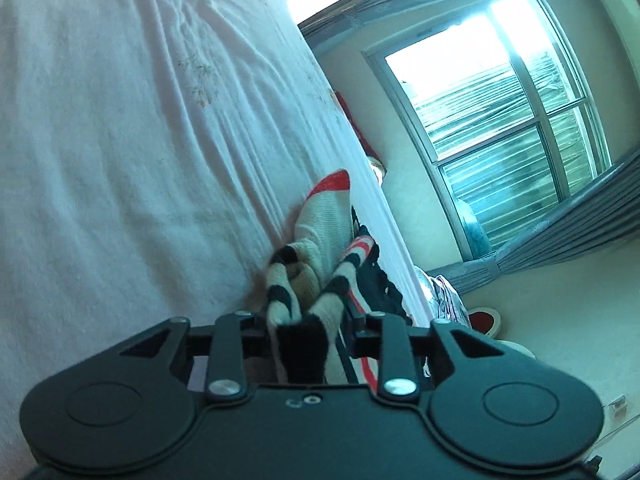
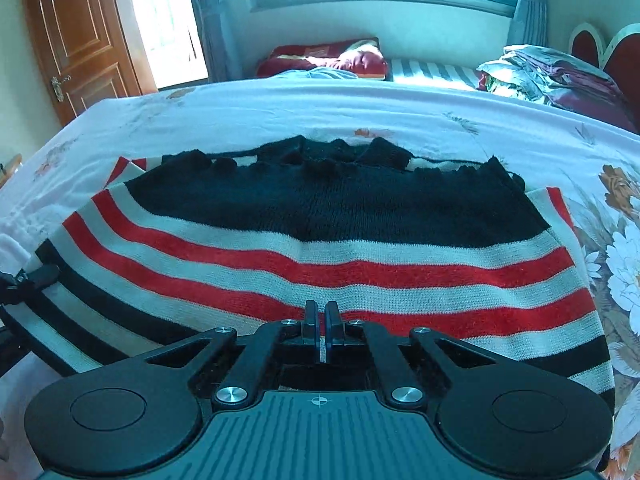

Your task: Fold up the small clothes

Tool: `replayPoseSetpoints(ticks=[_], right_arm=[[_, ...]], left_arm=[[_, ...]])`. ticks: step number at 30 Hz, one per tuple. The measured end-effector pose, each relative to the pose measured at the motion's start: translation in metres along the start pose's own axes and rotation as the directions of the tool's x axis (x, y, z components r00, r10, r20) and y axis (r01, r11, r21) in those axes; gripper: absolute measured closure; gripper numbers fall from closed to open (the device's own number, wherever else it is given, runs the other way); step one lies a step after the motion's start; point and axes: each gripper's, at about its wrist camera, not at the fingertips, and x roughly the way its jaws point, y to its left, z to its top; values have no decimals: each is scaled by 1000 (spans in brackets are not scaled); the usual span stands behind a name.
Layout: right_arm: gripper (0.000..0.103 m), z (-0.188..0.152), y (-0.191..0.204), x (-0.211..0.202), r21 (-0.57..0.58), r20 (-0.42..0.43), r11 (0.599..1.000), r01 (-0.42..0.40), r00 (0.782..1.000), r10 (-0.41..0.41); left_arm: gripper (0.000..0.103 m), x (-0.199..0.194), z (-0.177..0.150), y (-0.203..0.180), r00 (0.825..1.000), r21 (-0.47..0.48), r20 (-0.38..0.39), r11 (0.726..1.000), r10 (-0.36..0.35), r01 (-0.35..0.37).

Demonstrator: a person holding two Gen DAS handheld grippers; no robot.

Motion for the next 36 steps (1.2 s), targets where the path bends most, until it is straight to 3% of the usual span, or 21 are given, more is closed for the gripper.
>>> replayPoseSetpoints(ticks=[7, 12, 19, 30, 36], right_arm=[[100, 9, 5, 1, -27, 12, 1000, 0, 1000, 0], [100, 1, 3, 12, -39, -14, 999, -2, 1000, 2], [100, 1, 0, 16, -80, -10, 996, -27, 1000, 27], [101, 3, -33, 13, -43, 0, 982, -184, 983, 184], [101, 12, -99, -34, 124, 142, 963, -240, 965, 222]], left_arm=[[71, 10, 13, 10, 999, -49, 32, 999, -1, 3], [79, 13, 15, 5, 999, 3, 10, 999, 36, -36], [81, 9, 11, -12, 996, 38, 36, 996, 78, -79], [83, -8, -8, -80, 989, 167, 122, 981, 80, -100], [84, 1, -47, -146, 995, 332, 94, 940, 45, -74]])
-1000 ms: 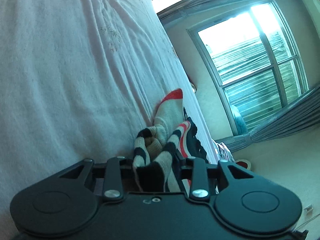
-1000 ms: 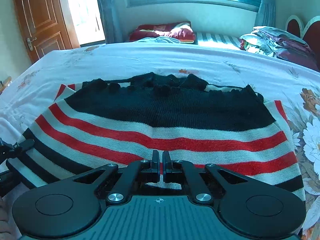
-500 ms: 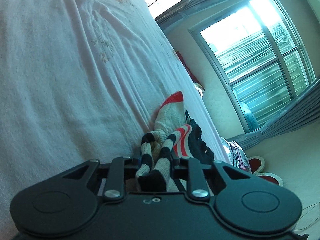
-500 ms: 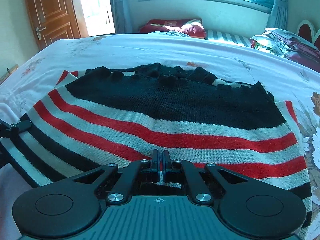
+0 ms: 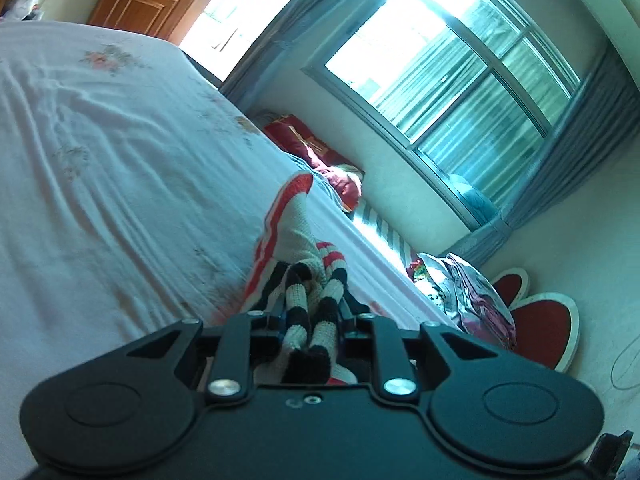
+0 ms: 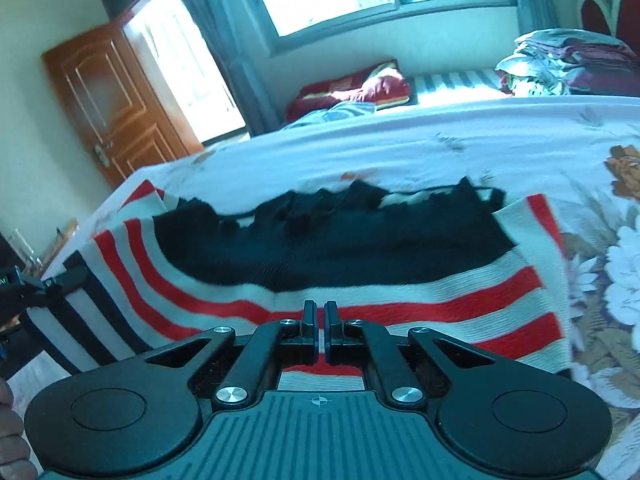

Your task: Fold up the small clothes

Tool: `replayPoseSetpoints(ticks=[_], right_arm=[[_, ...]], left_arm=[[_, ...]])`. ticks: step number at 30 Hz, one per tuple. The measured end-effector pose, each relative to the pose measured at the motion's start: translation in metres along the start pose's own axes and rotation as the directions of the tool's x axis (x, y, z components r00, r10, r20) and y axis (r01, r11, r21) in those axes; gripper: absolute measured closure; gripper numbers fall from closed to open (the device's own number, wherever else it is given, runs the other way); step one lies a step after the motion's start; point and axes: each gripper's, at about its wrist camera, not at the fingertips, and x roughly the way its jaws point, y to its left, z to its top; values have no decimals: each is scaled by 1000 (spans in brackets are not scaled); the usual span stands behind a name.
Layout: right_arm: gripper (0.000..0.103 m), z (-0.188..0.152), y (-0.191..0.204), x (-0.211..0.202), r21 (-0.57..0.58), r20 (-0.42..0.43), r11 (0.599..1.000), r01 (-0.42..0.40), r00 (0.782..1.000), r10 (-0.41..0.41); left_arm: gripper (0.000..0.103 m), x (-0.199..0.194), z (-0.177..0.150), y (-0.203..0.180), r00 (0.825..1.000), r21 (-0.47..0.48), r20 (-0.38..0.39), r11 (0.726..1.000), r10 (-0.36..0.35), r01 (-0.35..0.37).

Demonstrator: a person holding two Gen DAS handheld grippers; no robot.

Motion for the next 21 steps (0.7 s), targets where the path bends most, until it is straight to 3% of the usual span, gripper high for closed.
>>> replayPoseSetpoints(ticks=[4, 8, 9, 10, 11, 12, 14, 16, 18, 20, 21], right_arm=[[101, 13, -44, -44, 44, 69, 999, 18, 997, -21], [101, 21, -97, -85, 174, 104, 984, 29, 993, -47], [101, 21, -111, -92, 224, 101, 975, 13, 994, -37], [100, 20, -123, -98, 274, 101, 962, -10, 995, -18], [99, 19, -135, -104, 323, 104, 946, -40, 995, 7], [94, 18, -146, -110, 368, 105, 928, -65, 994, 28], [35, 18, -155, -119, 396, 112, 916, -63, 993, 19], [32, 19, -156, -129, 384, 147, 918, -95, 988, 41], [32, 22, -152, -127, 381, 139, 914, -141, 986, 94], [32, 23, -141, -117, 371, 134, 909, -187, 980, 147], [32, 24, -136, -108, 370, 125, 905, -209, 977, 175]], left_arm=[[84, 15, -25, -52, 997, 52, -56, 997, -47, 50], [84, 49, -75, -108, 979, 167, -200, 984, -35, 69], [80, 62, -90, -118, 965, 199, -263, 978, -11, 66], [75, 77, -107, -125, 939, 227, -344, 971, 9, 74], [71, 92, -124, -129, 894, 222, -448, 969, 7, 104], [59, 94, -135, -132, 880, 215, -475, 968, -8, 125], [44, 79, -138, -140, 890, 245, -453, 952, -55, 183], [47, 61, -122, -137, 899, 225, -421, 947, -119, 231], [47, 40, -96, -131, 926, 217, -342, 945, -161, 244], [46, 29, -68, -120, 962, 284, -248, 941, -113, 183], [46, 30, -56, -111, 970, 310, -229, 939, -78, 149]])
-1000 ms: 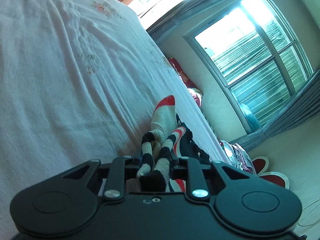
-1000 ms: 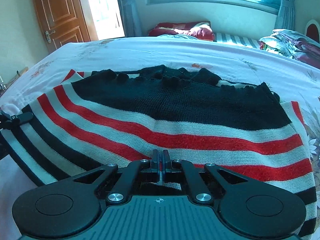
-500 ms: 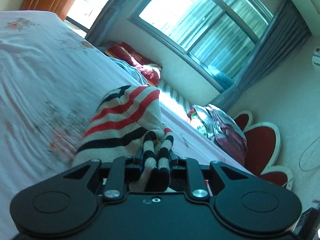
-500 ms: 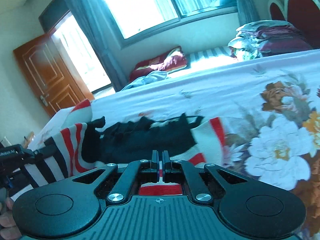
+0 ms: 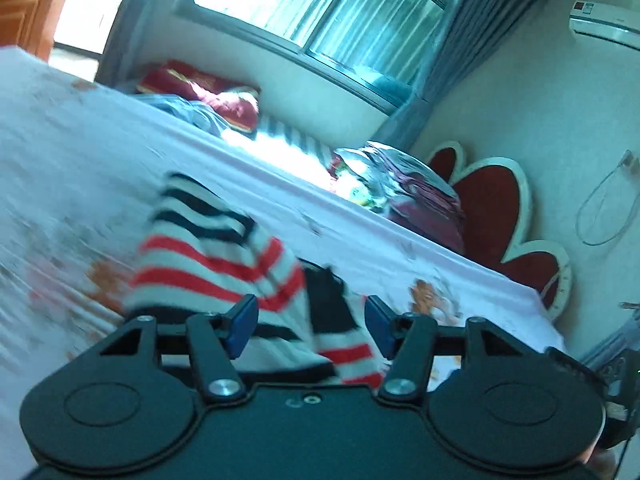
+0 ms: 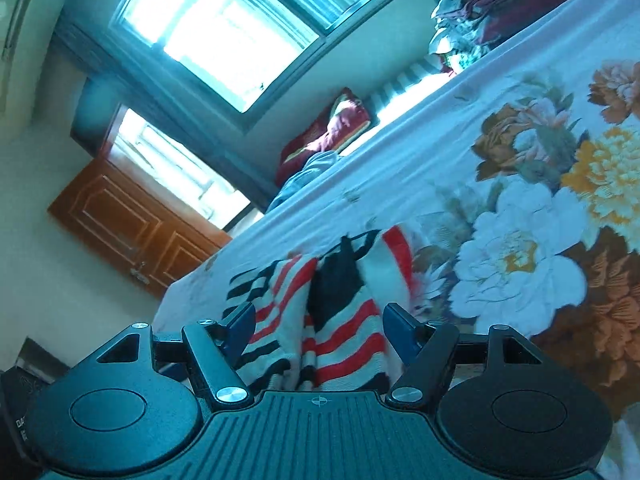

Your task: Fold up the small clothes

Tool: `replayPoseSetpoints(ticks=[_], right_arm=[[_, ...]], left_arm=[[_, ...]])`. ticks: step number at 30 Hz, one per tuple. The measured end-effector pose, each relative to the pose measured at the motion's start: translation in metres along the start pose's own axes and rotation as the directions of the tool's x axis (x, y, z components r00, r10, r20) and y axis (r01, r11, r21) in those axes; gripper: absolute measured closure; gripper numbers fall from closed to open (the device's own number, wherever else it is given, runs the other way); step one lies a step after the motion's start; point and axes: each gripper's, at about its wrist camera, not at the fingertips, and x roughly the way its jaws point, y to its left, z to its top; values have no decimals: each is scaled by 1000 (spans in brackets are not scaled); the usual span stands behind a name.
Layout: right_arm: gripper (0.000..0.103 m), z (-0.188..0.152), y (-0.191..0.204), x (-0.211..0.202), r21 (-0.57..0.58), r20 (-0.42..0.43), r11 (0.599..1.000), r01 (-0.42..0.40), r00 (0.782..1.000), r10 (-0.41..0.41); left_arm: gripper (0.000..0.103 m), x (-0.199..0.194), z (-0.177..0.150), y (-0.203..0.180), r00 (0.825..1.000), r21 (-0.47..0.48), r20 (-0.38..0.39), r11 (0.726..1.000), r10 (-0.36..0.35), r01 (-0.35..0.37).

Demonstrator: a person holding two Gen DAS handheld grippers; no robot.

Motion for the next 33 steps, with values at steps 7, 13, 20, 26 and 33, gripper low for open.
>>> replayPoseSetpoints(ticks=[7, 13, 20, 26, 33], right_arm=[[41, -20, 19, 83, -37, -165, 999, -11, 986, 5], [45, -31, 24, 122, -89, -247, 995, 39, 967, -60], [63, -38, 32, 138, -138, -265, 988, 69, 959, -103], [82, -48, 79, 130, -408, -131, 901, 145, 968, -215], [82, -51, 92, 56, -502, 85, 832, 237, 970, -226]], left_arm=[[60, 16, 11, 76, 987, -51, -83, 988, 138, -143], [59, 33, -1, 97, 991, -88, -113, 993, 71, -81], [65, 43, 0, 103, 987, -70, -157, 997, 22, -33], [69, 43, 4, 96, 991, -27, -135, 1000, 2, -6], [68, 51, 8, 39, 986, 137, -140, 985, -90, 109]])
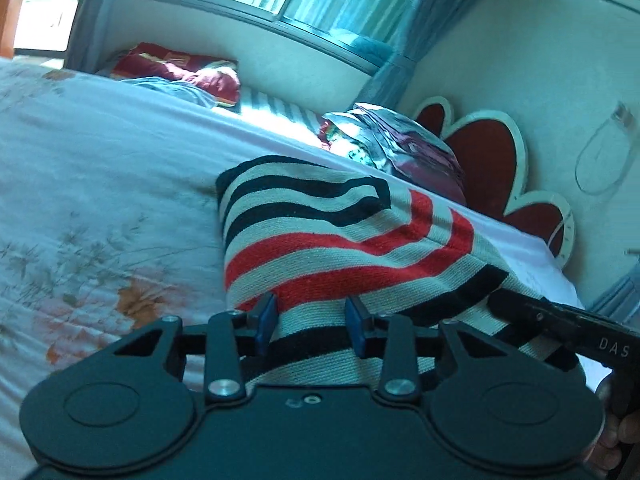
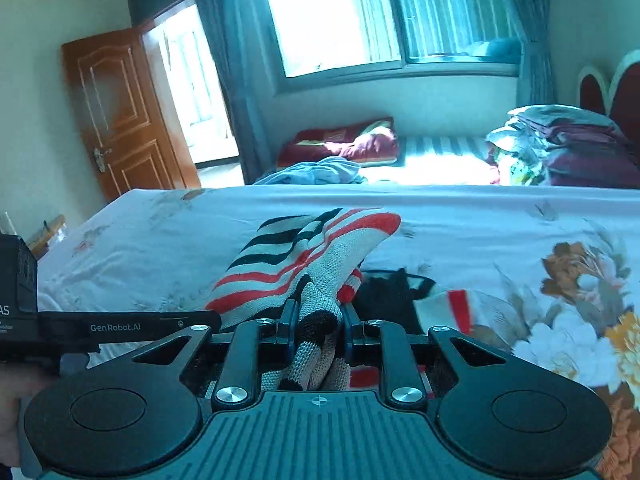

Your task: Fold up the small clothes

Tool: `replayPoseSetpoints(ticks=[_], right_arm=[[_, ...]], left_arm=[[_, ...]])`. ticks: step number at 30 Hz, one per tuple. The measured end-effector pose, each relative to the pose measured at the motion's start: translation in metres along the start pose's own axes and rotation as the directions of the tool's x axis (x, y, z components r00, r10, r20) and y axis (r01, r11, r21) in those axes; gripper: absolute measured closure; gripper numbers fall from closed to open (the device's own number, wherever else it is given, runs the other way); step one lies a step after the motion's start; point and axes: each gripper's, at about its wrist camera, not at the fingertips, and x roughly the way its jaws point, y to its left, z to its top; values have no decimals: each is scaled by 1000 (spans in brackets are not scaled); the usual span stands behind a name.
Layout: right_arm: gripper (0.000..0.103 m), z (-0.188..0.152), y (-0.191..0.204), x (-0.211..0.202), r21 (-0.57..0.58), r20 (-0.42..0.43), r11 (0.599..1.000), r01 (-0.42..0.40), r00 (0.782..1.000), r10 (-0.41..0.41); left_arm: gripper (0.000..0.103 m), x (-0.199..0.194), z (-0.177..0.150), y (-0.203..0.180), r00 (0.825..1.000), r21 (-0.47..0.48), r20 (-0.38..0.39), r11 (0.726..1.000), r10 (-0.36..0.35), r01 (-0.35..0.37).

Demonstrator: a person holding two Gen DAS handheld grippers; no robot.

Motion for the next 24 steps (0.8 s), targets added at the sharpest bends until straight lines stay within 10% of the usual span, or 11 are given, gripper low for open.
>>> replayPoseSetpoints(ticks=[5, 13, 24], right_arm=[[88, -47, -51, 22, 128, -131, 985, 118, 986, -101], [88, -46, -71, 11, 233, -127, 971, 46, 992, -17], [81, -28, -94, 30, 381, -123, 924, -38, 988, 92]], left_arm=[[67, 35, -7, -40, 994, 162, -101, 987, 36, -19], [67, 43, -6, -44, 991, 192, -128, 981, 38, -13], [66, 11, 8, -3, 998, -2, -48, 999, -43, 43]])
